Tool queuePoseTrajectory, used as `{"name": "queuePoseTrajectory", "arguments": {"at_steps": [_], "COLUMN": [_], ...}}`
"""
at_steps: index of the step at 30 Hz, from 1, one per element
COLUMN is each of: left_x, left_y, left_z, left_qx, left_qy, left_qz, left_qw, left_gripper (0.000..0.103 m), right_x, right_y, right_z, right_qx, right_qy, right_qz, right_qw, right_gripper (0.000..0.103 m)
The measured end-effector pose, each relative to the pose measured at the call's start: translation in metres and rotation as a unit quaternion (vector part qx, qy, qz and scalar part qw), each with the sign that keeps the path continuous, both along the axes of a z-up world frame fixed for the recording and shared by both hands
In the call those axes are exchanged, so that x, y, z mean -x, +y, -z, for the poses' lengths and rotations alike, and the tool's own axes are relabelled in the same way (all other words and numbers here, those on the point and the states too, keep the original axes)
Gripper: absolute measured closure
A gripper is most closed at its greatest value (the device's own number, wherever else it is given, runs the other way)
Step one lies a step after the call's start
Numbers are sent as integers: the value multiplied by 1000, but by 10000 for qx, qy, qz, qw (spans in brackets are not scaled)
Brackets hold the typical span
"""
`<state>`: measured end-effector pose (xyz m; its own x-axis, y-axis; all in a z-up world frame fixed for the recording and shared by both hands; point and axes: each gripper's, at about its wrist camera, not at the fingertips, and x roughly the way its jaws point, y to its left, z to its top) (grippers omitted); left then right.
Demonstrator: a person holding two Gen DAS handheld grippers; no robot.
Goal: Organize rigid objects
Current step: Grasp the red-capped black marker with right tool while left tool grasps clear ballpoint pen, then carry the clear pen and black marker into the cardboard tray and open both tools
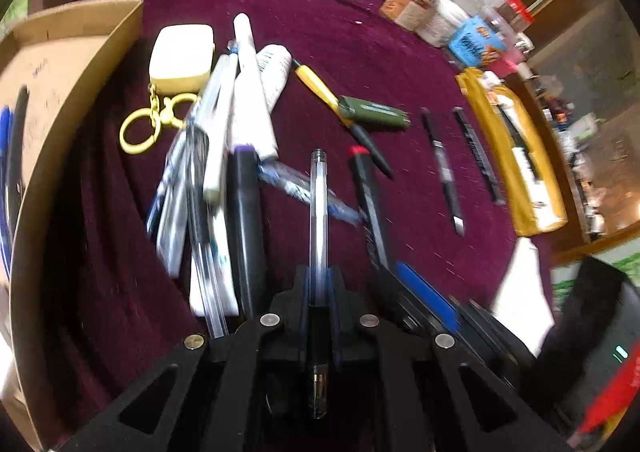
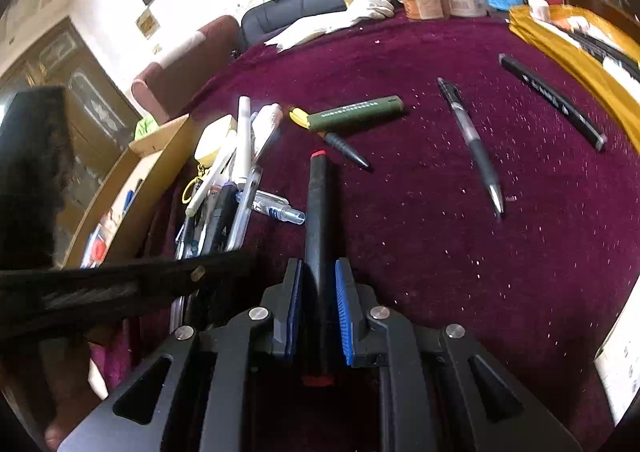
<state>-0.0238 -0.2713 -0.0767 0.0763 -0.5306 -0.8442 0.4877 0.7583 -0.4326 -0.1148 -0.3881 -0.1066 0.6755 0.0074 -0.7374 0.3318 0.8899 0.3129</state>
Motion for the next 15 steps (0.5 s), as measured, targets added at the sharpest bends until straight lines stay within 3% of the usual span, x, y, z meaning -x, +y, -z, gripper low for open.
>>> {"name": "queuePoseTrajectory", "arguments": {"at_steps": [7,15], "left_x": [21,33], "left_y": [49,125], "left_z": [-34,-73], "left_qx": [589,952], "left_qy": [134,-178], "left_qz": [-10,-347], "left_qw": [9982,9947], "left_gripper": [96,96], "right_x": [6,20], "right_y": [5,7], "right_z": [-5,-17], "right_qx": [269,414], "right_qy": [-165,-616], "right_qz": [110,236], "right_qw": [9994,9970], "right_gripper": [87,88]}}
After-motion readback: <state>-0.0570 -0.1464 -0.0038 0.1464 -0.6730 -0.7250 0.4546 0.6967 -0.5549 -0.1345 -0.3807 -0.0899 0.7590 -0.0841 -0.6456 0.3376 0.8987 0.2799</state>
